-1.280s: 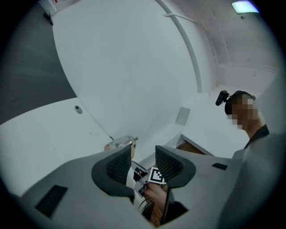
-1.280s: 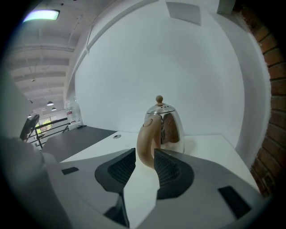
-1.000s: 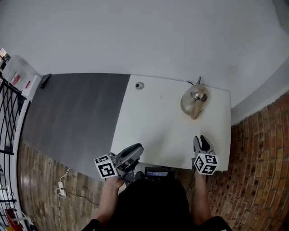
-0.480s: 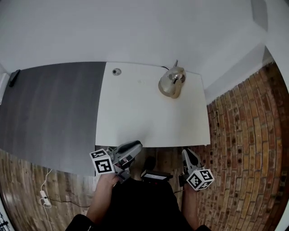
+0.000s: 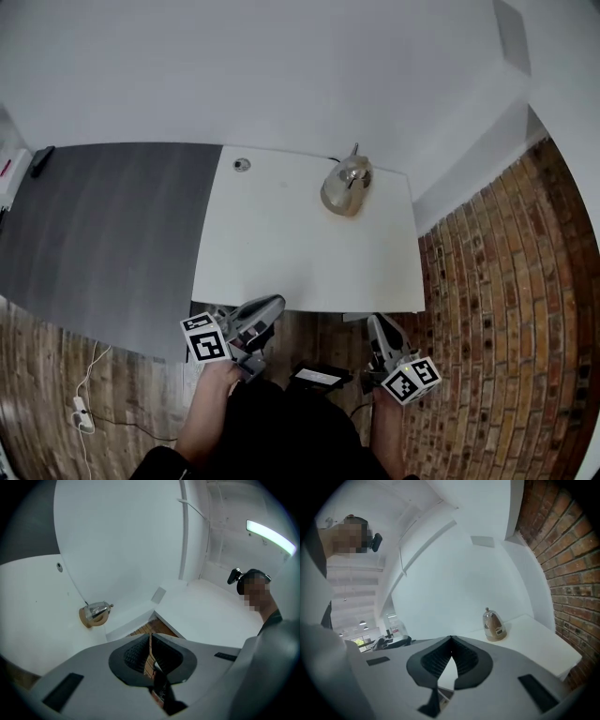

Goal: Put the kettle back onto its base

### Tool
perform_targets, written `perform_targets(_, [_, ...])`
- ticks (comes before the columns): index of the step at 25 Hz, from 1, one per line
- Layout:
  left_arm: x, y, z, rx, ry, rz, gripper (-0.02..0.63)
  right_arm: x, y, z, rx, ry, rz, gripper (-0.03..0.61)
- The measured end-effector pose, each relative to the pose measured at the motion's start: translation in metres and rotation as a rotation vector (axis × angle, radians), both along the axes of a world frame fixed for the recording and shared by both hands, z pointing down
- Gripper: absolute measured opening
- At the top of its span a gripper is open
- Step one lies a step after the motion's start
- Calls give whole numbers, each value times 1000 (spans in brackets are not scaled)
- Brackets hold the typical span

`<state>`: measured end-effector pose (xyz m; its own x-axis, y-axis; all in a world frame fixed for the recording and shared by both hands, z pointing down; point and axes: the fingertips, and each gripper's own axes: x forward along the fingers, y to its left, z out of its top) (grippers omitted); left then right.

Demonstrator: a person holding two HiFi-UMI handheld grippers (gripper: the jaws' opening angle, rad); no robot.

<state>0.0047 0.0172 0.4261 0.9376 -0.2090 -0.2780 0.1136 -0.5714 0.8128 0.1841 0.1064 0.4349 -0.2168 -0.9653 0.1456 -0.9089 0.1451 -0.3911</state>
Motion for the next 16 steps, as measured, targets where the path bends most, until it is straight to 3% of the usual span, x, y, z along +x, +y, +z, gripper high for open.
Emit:
perform_targets(5, [24,40,-6,-11,-7,7,26,22,40,2,54,-178,-8,14])
perform_targets(16, [69,123,2,19,-134,55,26,61,114,23,60,-225,-36,14])
